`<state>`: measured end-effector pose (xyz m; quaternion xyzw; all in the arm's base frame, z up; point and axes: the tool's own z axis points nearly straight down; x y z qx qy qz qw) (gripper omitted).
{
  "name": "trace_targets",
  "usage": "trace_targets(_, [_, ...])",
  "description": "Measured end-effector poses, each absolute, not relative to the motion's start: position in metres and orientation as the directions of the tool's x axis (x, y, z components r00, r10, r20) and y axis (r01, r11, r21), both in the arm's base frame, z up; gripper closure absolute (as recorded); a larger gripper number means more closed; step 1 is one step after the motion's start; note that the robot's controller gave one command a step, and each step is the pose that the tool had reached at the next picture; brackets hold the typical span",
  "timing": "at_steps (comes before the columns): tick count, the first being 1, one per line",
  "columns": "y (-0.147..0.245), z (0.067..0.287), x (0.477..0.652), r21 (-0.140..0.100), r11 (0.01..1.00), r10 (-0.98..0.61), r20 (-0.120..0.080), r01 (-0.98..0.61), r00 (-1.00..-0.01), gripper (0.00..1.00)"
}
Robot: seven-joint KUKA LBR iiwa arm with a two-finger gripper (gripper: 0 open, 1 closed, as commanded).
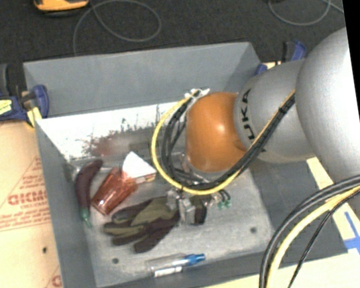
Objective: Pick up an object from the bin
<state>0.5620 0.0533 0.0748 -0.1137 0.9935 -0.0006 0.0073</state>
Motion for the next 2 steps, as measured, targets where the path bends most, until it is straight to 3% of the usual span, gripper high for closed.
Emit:
trace_targets(1, [0.053,0.075,0.562,-0.003,0.974,-0.226,-0.014,-0.226,-0.974,1.00])
trace_targets(2, [0.031,0.204,0.562,-0.004,0.979,-0.204,-0.018,-0.204,-0.979,1.00])
